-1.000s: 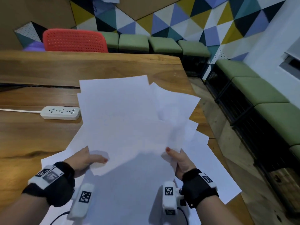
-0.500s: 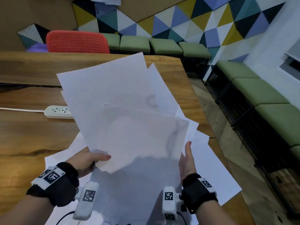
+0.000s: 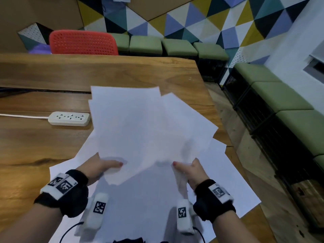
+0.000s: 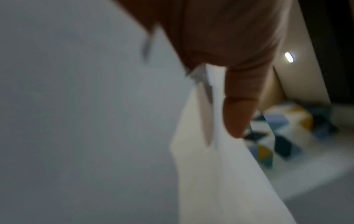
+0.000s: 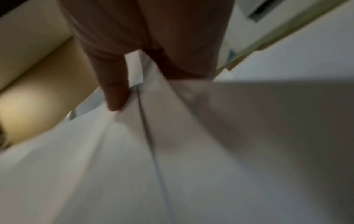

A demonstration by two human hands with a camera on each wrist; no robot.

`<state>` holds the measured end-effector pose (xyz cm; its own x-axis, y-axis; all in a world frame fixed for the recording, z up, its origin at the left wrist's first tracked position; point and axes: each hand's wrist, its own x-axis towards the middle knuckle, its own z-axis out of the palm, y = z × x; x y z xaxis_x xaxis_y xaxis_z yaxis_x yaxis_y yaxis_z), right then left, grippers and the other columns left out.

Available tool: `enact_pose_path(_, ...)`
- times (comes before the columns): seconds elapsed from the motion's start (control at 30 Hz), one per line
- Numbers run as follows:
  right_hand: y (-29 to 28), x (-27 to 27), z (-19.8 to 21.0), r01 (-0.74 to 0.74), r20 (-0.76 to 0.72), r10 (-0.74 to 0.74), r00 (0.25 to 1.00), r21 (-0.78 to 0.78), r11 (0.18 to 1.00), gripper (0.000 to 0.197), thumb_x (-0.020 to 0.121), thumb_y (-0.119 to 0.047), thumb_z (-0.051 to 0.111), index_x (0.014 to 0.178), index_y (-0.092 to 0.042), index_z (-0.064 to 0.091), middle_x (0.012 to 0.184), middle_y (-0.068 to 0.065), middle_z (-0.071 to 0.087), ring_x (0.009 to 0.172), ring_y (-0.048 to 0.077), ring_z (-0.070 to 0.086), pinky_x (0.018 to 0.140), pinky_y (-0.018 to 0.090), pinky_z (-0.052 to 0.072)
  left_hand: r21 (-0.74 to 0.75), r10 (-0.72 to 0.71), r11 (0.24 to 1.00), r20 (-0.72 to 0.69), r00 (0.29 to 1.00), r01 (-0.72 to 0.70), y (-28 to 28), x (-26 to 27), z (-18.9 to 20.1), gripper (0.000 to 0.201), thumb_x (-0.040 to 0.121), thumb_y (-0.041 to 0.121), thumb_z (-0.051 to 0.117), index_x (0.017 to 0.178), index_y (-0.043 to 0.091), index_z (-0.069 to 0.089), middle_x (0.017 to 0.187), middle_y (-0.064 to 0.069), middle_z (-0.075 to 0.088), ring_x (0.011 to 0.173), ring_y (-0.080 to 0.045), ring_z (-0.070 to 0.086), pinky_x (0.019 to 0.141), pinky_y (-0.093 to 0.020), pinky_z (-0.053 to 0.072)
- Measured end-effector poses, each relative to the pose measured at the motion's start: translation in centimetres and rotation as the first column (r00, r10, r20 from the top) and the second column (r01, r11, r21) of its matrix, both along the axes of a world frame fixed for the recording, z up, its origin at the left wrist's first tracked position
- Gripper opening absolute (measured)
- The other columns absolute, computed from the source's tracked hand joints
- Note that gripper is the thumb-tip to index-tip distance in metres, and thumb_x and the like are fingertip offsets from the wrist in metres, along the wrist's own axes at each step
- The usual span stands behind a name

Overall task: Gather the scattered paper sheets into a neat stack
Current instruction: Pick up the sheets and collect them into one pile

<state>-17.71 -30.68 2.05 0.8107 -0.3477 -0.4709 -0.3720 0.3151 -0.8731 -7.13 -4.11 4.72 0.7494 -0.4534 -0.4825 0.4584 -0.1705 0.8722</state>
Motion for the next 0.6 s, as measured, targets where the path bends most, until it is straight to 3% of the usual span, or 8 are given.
enact_pose_path(0.07,-0.9,0.0,0.6,-0.017,0.047,0.012,0.999,0.105,0.994,0.062,0.046,-0.019,0.091,0.087,0.007,0.054,0.059,0.008,0.066,0.056,0.017,0.066,0.049,0.023,0.052,-0.117,0.052,0.992,-0.038,0.998,-0.056,0.4,0.6,0.8,0.06,0.012,0.026,0.09,0.068,0.01,0.078,0.084,-0.01,0.076,0.078,-0.022,0.071,0.074,-0.027,0.056)
enact_pose_path(0.1,-1.1,0.2,1.0,-0.034,0.056,0.026,0.998,0.134,0.99,0.055,0.038,-0.019,0.092,0.076,0.006,0.061,0.052,0.005,0.066,0.05,0.014,0.065,0.046,0.02,0.051,-0.15,0.039,0.988,-0.041,0.998,-0.045,0.3,0.7,1.2,0.066,0.006,0.031,0.092,0.066,0.01,0.078,0.081,-0.007,0.076,0.074,-0.017,0.072,0.064,-0.021,0.056)
enact_pose_path(0.17,-1.1,0.4,1.0,-0.042,0.039,0.037,0.999,0.124,0.991,0.015,0.049,-0.011,0.085,0.052,-0.007,0.071,0.051,0.004,0.067,0.049,0.014,0.065,0.046,0.018,0.051,-0.138,-0.027,0.99,-0.04,0.999,0.021,-0.2,0.5,1.7,0.07,0.002,0.037,0.091,0.066,0.011,0.078,0.078,-0.003,0.077,0.069,-0.011,0.072,0.055,-0.015,0.053)
enact_pose_path(0.2,-0.6,0.5,1.5,-0.036,0.016,0.035,0.999,0.078,0.996,0.01,0.051,-0.01,0.082,0.051,-0.007,0.072,0.053,0.006,0.068,0.052,0.016,0.065,0.049,0.019,0.052,-0.117,-0.051,0.992,-0.03,0.998,0.047,-0.5,0.3,1.6,0.071,0.001,0.037,0.091,0.066,0.01,0.078,0.076,-0.004,0.076,0.066,-0.012,0.072,0.054,-0.015,0.052)
enact_pose_path(0.33,-0.1,1.0,1.1,-0.019,0.059,0.02,0.998,-0.002,1.0,0.074,0.033,-0.02,0.089,0.095,0.007,0.062,0.081,0.017,0.068,0.07,0.025,0.068,0.064,0.03,0.056,-0.094,-0.016,0.995,0.014,1.0,0.017,-1.1,-0.3,0.7,0.077,0.011,0.035,0.093,0.078,0.002,0.075,0.081,-0.013,0.076,0.071,-0.024,0.073,0.056,-0.024,0.055)
enact_pose_path(0.43,-0.6,0.6,1.0,-0.047,0.156,0.036,0.987,0.069,0.996,0.031,0.072,0.001,0.072,0.098,-0.008,0.058,0.085,0.009,0.069,0.074,0.016,0.069,0.067,0.025,0.056,-0.142,0.062,0.988,0.033,0.998,-0.057,-0.8,-0.3,0.1,0.089,0.024,0.035,0.093,0.102,0.001,0.066,0.097,-0.014,0.074,0.089,-0.029,0.071,0.066,-0.028,0.057)
enact_pose_path(0.53,0.2,0.0,-0.2,-0.165,0.126,0.156,0.98,0.058,0.985,0.041,0.064,-0.002,0.074,0.102,-0.006,0.061,0.082,0.007,0.07,0.069,0.014,0.069,0.06,0.021,0.054,-0.26,0.117,0.959,0.004,0.993,-0.112,-1.4,-0.5,0.0,0.088,0.029,0.033,0.094,0.107,0.004,0.064,0.103,-0.014,0.073,0.093,-0.027,0.07,0.072,-0.029,0.057)
enact_pose_path(0.6,0.5,-0.6,-1.0,-0.199,0.075,0.198,0.977,0.004,0.98,0.044,0.059,-0.011,0.075,0.099,0.0,0.064,0.077,0.005,0.073,0.069,0.017,0.069,0.059,0.021,0.054,-0.271,0.144,0.952,-0.016,0.99,-0.142,-2.1,-0.4,0.0,0.066,0.046,0.023,0.089,0.105,0.004,0.064,0.103,-0.015,0.072,0.087,-0.024,0.072,0.069,-0.028,0.057)
